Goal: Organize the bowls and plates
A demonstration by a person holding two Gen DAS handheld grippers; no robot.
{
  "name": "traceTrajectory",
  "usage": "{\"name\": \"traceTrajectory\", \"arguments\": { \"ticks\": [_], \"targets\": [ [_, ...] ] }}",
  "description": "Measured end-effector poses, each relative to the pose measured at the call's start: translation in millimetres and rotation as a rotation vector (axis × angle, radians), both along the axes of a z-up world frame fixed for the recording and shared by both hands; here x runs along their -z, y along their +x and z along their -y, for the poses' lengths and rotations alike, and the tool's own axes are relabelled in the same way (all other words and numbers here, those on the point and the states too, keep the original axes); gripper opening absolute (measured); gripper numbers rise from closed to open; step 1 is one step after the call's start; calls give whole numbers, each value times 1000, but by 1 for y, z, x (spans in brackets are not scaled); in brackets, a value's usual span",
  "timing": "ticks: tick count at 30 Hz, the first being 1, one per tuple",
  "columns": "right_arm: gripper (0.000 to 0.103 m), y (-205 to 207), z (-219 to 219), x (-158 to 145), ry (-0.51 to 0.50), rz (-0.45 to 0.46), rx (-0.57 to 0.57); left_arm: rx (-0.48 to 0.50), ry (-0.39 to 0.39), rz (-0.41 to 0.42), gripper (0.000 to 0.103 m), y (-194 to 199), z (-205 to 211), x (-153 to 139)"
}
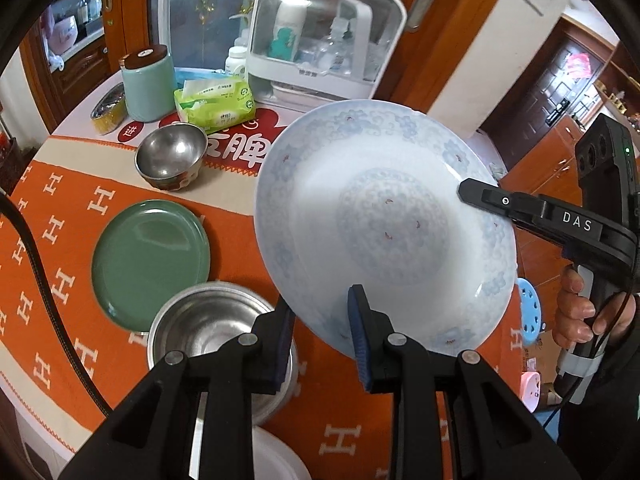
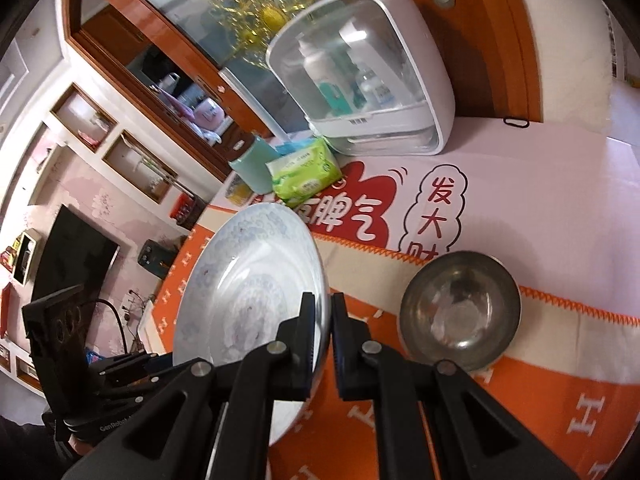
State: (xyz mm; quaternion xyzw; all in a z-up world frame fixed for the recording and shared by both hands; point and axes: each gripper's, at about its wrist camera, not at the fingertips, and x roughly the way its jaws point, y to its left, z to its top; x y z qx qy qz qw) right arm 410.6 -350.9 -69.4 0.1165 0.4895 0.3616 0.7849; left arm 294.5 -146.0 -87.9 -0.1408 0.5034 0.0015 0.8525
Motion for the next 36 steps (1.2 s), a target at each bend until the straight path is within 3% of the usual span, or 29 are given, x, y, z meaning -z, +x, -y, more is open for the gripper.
{"name": "traceTrajectory", "arguments": {
  "ticks": [10, 18, 27, 36],
  "targets": [
    [8, -64, 19, -20, 46, 44, 31, 31, 22, 67, 25, -63, 16, -33],
    [8, -113, 26, -28, 80, 60, 38, 50, 33, 105, 25, -115, 20, -43],
    [8, -162, 15, -20, 86, 42, 8, 19, 67, 94, 25, -176, 13, -41],
    [8, -196, -2, 6, 106, 37, -38, -19, 50, 49, 25, -217, 0, -26]
  ]
}}
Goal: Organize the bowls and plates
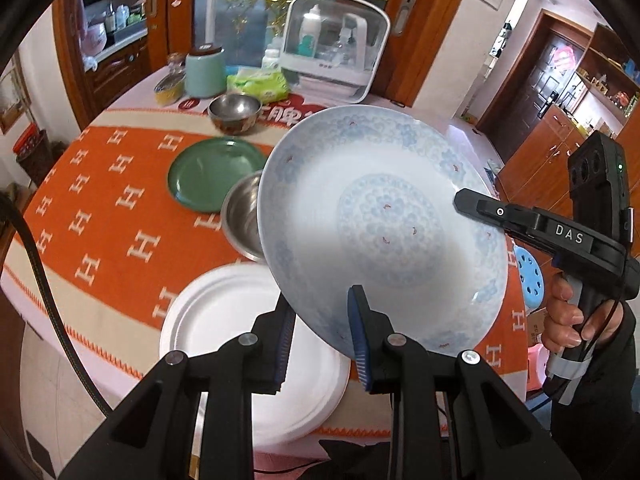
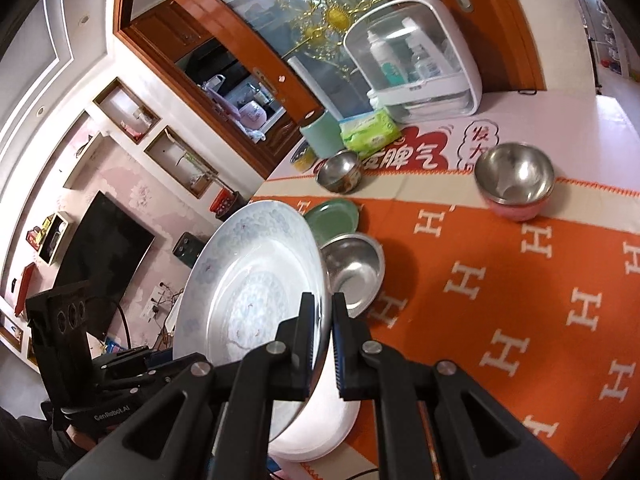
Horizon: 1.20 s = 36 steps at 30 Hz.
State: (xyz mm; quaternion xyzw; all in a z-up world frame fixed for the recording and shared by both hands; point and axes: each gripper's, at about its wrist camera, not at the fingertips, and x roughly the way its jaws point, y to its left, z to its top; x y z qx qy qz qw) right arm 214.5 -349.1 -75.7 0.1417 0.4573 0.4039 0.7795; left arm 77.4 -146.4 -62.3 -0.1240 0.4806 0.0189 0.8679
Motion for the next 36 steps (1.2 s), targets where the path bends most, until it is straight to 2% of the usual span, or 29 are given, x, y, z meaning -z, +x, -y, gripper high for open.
{"name": "traceTrajectory", "arguments": {
  "ticks": [7, 13, 24, 36],
  "targets": [
    [8, -16, -5, 22, 13, -30, -15, 6, -1, -28, 25, -18, -4, 14],
    [8, -27, -12, 42, -25, -73, -36, 4, -20, -49, 25, -31, -11, 26],
    [9, -42, -31, 80, -73, -164, -54, -5, -21, -139, 25, -41, -28, 55],
    [11, -61, -60, 119, -170, -267, -87, -27, -20, -233, 25, -45, -57, 88]
  ]
}}
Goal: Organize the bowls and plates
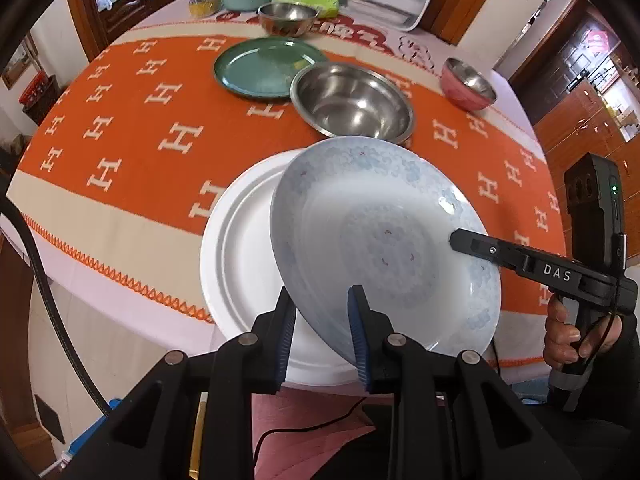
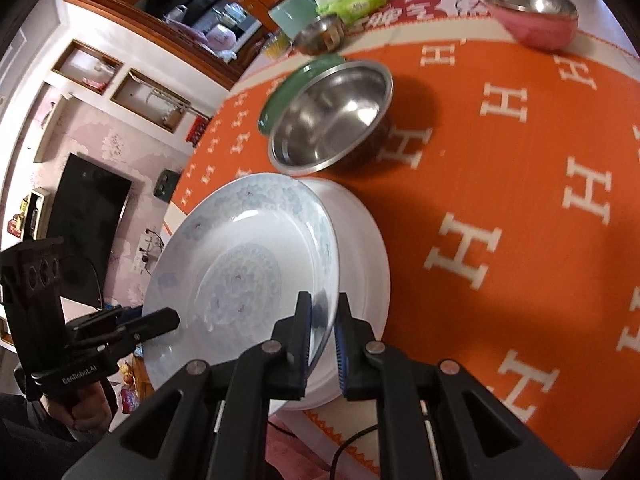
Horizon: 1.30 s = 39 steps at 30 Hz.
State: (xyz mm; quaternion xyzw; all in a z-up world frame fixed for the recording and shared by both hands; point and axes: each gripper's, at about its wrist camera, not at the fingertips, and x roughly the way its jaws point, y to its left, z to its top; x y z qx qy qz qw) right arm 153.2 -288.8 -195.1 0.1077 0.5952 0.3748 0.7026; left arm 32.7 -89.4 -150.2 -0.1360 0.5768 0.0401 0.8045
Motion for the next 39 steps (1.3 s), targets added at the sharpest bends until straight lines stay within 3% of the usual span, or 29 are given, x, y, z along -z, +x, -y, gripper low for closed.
{"name": "traceTrajectory", "arguments": {
  "ticks": [19, 27, 39],
  "targets": [
    [12, -17, -36, 36, -139, -49, -13, -53, -3, -113, 25, 9, -38, 57],
    [13, -24, -50, 36, -211, 47, -45, -107, 15, -159, 25, 19, -45, 75],
    [20, -38, -63, 23, -359, 242, -164, -166, 51, -151, 28, 23, -37, 80]
  ]
}}
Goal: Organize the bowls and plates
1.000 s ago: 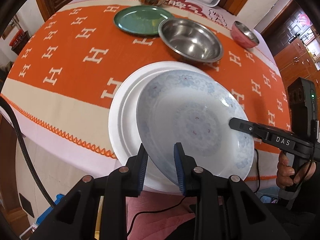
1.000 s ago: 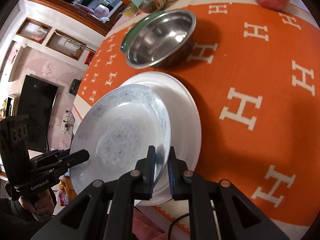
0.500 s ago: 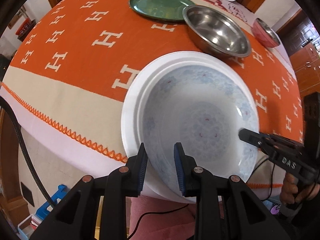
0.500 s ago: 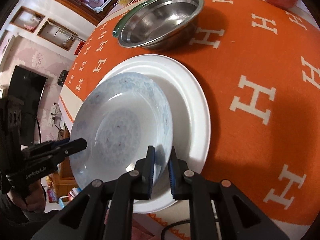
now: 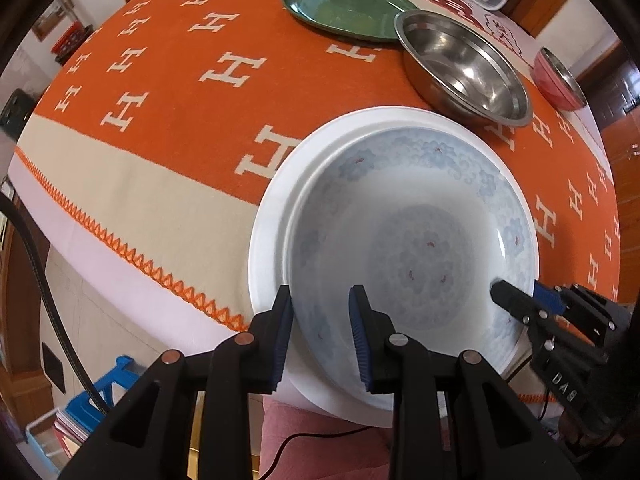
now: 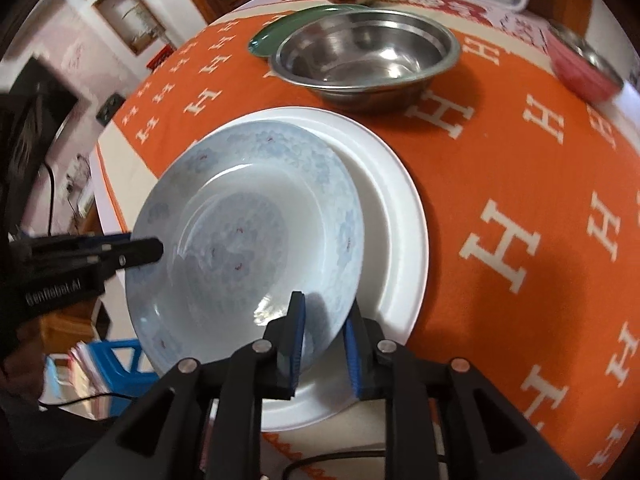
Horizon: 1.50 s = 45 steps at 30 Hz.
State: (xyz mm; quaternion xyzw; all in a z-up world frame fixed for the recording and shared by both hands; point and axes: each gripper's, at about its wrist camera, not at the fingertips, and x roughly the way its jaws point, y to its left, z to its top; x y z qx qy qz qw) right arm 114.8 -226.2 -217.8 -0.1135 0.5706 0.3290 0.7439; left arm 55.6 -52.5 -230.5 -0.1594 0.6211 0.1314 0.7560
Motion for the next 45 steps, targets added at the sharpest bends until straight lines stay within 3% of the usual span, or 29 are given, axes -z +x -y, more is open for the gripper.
{"name": "traceTrajectory", "arguments": {
  "ticks": [9, 12, 16, 17, 23, 31, 42, 45],
  "targets": [
    [20, -2, 4, -15, 5, 70, -25, -37, 21, 70, 33, -11, 9, -24],
    [23, -1, 9, -24, 38, 89, -22, -58, 19, 97, 40, -14, 10, -37],
    [34, 3, 9, -37, 79, 115, -9, -61, 31, 129, 51, -15, 7, -52],
    [34, 4, 9, -40, 84, 122, -6, -58, 29, 136, 57, -15, 5, -55],
    [34, 6, 2, -56, 101, 158, 29, -56, 34, 191, 65, -10, -12, -71],
    [34, 10, -23, -74, 139, 181, 128, -36, 26, 243, 78, -4, -53, -94],
    [34, 25, -55, -87, 197, 129, 337, 85, 3, 268, 81, 22, -115, -124],
    [40, 32, -58, -91, 215, 112, 415, 125, 6, 272, 81, 33, -131, -129]
  ]
}}
